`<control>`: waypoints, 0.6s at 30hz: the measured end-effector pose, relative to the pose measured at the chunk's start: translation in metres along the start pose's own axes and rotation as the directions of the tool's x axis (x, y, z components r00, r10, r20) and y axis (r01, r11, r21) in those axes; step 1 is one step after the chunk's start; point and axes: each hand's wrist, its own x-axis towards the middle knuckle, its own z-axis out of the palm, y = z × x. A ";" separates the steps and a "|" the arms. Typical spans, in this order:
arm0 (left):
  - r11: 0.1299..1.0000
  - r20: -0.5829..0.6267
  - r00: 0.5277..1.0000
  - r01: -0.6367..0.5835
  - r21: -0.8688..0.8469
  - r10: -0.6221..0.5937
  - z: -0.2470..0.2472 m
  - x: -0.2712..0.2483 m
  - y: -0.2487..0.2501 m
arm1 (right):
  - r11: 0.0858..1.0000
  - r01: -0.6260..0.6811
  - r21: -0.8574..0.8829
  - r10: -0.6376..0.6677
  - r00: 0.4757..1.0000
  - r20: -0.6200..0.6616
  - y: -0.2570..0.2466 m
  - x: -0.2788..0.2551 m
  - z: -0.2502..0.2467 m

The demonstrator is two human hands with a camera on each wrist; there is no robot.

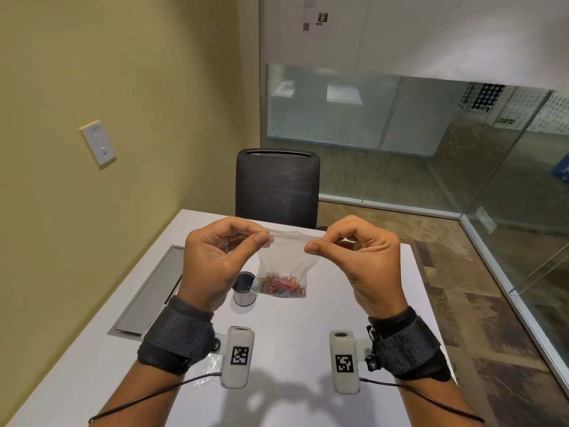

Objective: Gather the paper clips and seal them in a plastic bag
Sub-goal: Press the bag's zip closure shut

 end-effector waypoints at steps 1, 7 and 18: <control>1.000 -0.011 1.000 -0.004 -0.005 0.004 0.000 0.000 0.000 | 1.000 -0.001 -0.005 0.001 1.000 0.006 0.000 0.000 0.001; 0.999 -0.006 1.000 0.009 -0.052 -0.009 0.001 0.003 -0.006 | 0.999 -0.038 0.011 0.038 0.999 0.014 0.002 0.004 0.002; 0.993 0.012 0.999 0.047 -0.108 -0.046 0.005 0.005 -0.024 | 0.993 -0.082 0.082 0.079 0.996 0.042 0.009 0.001 0.014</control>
